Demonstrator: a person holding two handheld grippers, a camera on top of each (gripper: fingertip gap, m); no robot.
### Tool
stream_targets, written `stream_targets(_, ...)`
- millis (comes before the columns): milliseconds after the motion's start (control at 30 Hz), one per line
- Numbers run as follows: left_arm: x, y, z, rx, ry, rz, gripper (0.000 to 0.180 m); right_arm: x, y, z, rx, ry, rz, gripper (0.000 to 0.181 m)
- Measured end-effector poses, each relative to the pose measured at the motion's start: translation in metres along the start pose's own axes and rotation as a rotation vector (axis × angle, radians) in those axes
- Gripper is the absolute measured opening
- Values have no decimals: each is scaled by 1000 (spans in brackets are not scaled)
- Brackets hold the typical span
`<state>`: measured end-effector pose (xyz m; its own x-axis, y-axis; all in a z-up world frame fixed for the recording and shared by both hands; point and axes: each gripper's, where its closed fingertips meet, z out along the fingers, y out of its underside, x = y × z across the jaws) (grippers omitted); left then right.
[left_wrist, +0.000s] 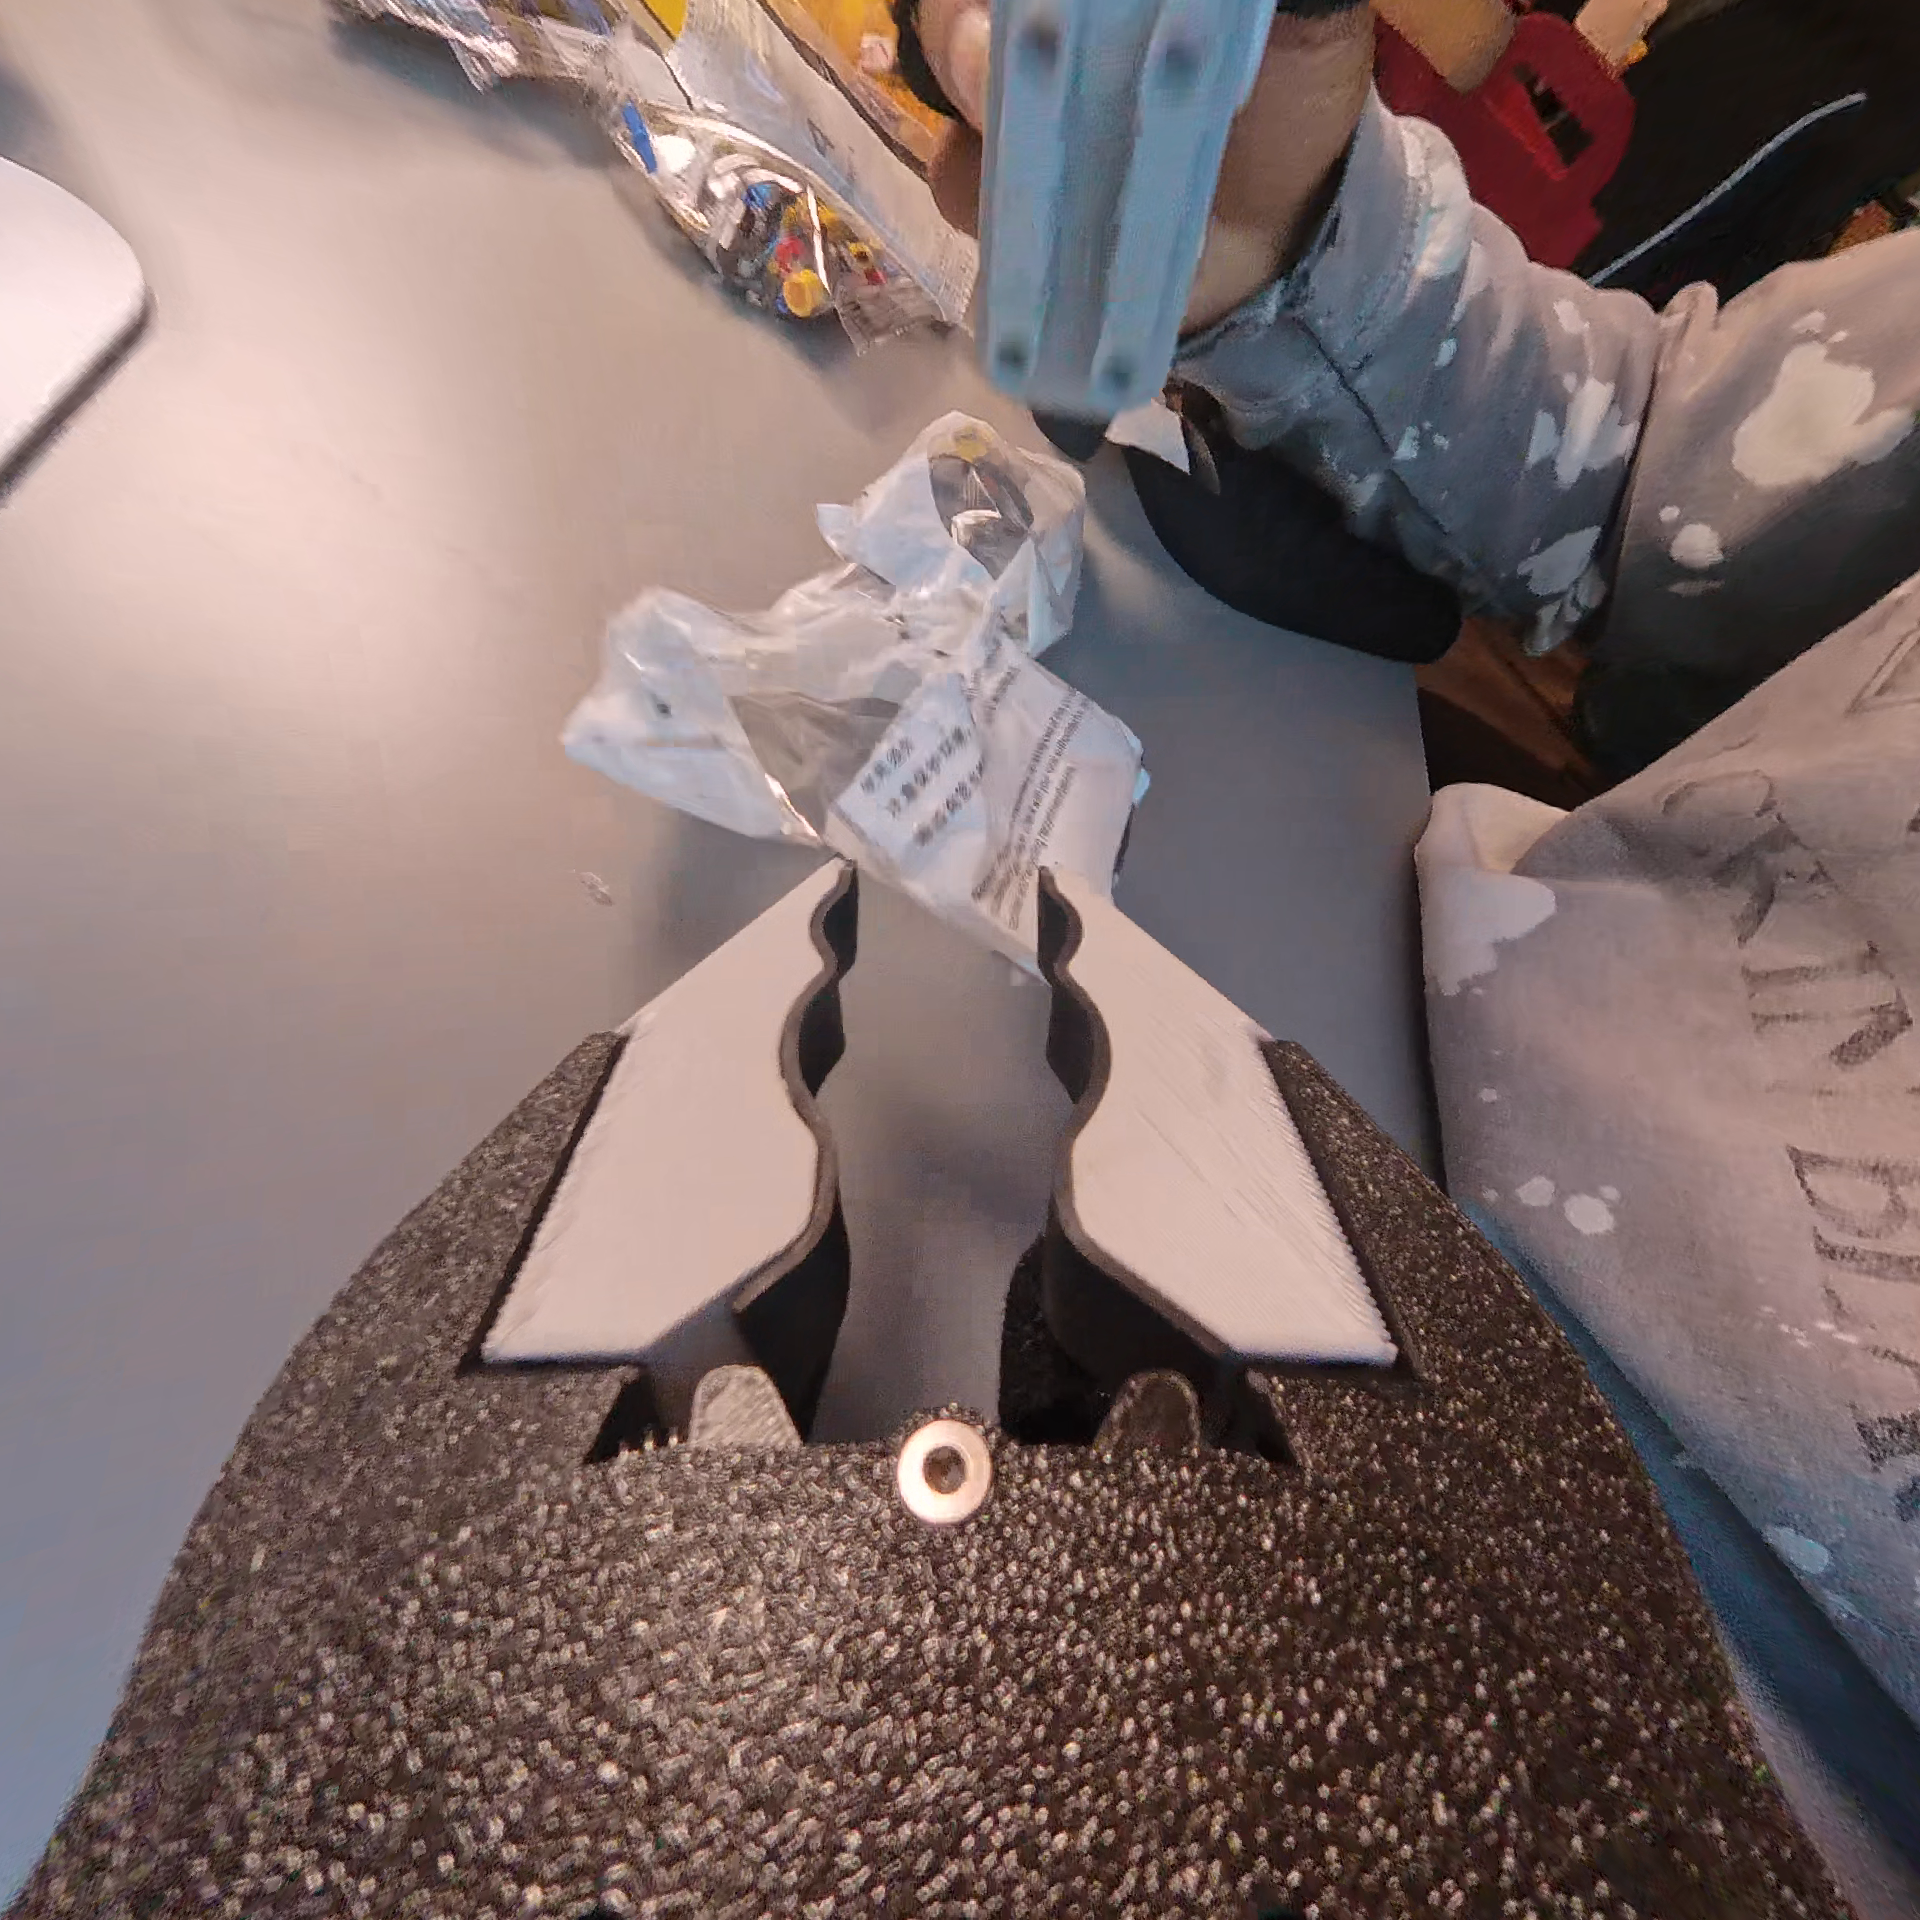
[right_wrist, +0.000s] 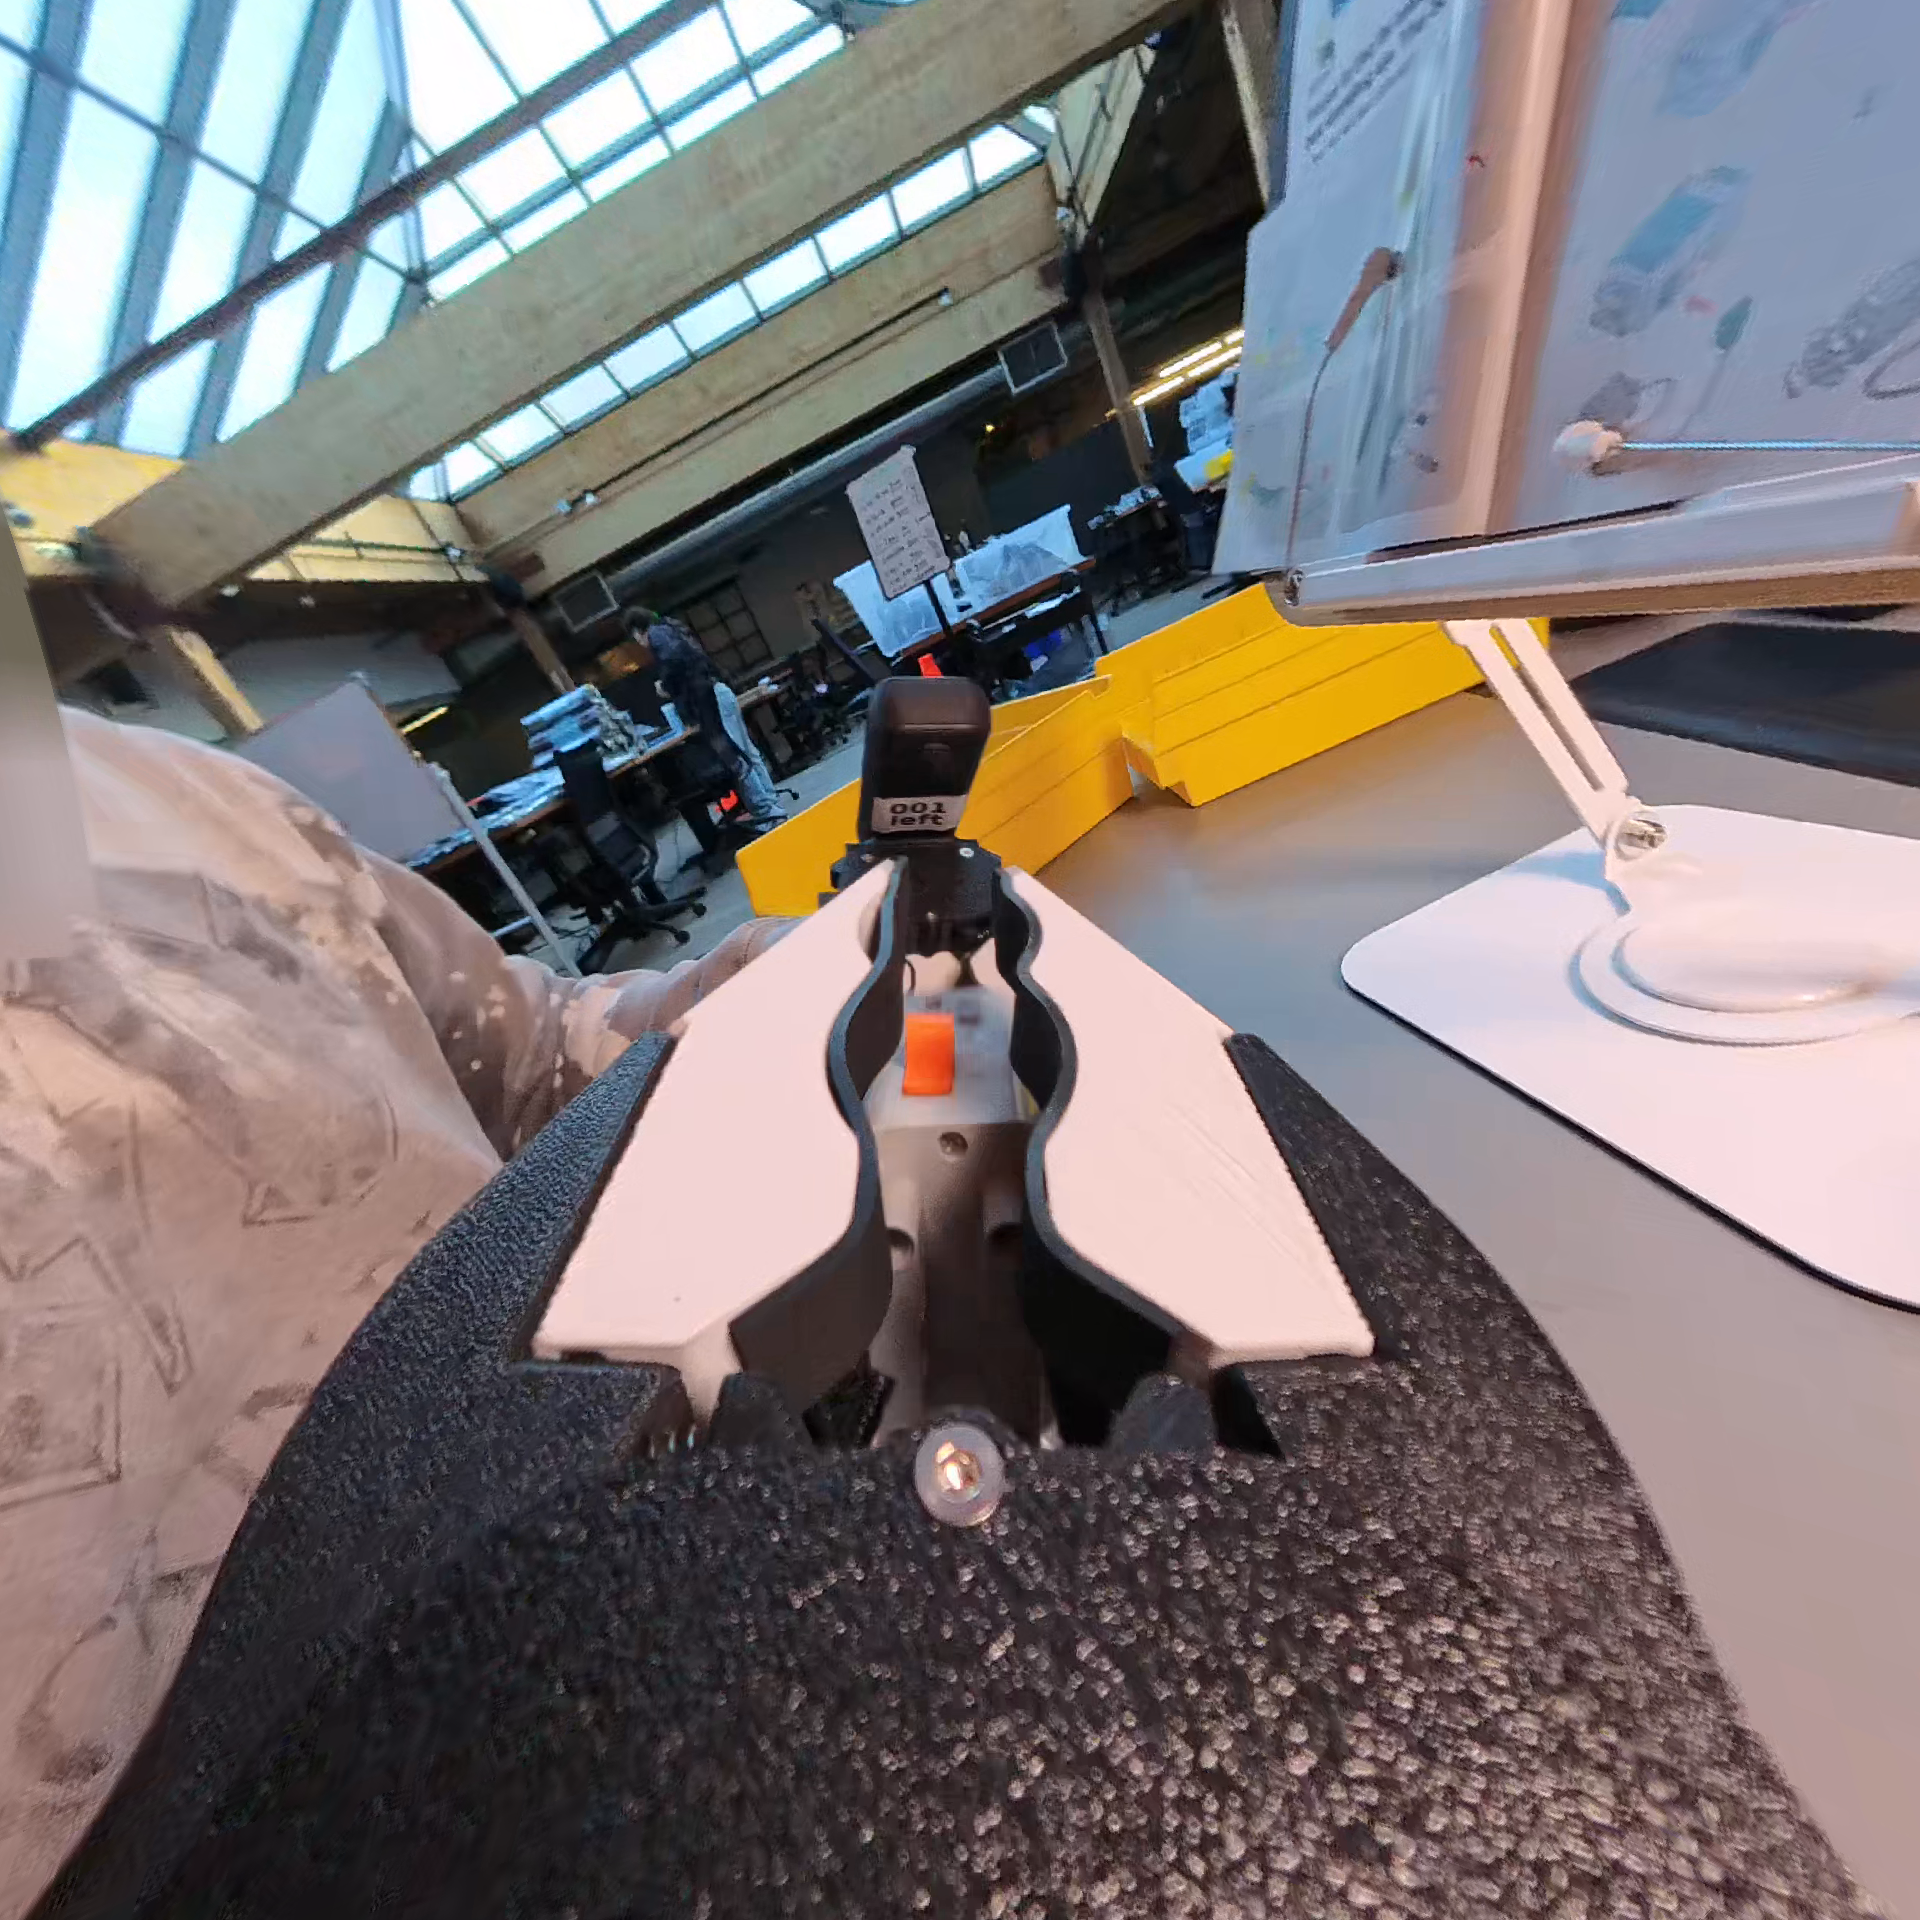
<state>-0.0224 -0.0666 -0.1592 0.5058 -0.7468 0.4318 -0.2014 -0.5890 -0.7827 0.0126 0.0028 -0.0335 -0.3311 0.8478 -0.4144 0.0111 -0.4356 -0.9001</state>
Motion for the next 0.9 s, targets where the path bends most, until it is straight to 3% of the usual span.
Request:
stream_targets(133,-9,-26,-17,169,-19,-50,39,12,29,11,-207,87,-89,14)
stream_targets(233,-2,-34,-16,223,13,-60,42,16,43,21,-274,88,-57,13)
stream_targets(467,16,-49,18,228,20,38,60,-1,35,47,-210,-14,13,13)
stream_targets(500,17,-50,23,215,22,53,55,-4,33,51,-195,-33,24,13)
stream_targets(533,20,-51,25,199,34,75,36,-7,31,54,-186,-47,24,13)
stream_targets(700,21,-55,14,225,99,-7,32,1,7,44,-87,0,6,5)
stream_targets(800,15,-61,-2,301,165,-147,32,13,-1,28,-86,64,-26,43)
stream_targets(900,6,-69,-22,389,138,-155,32,15,4,16,-135,82,-109,58)
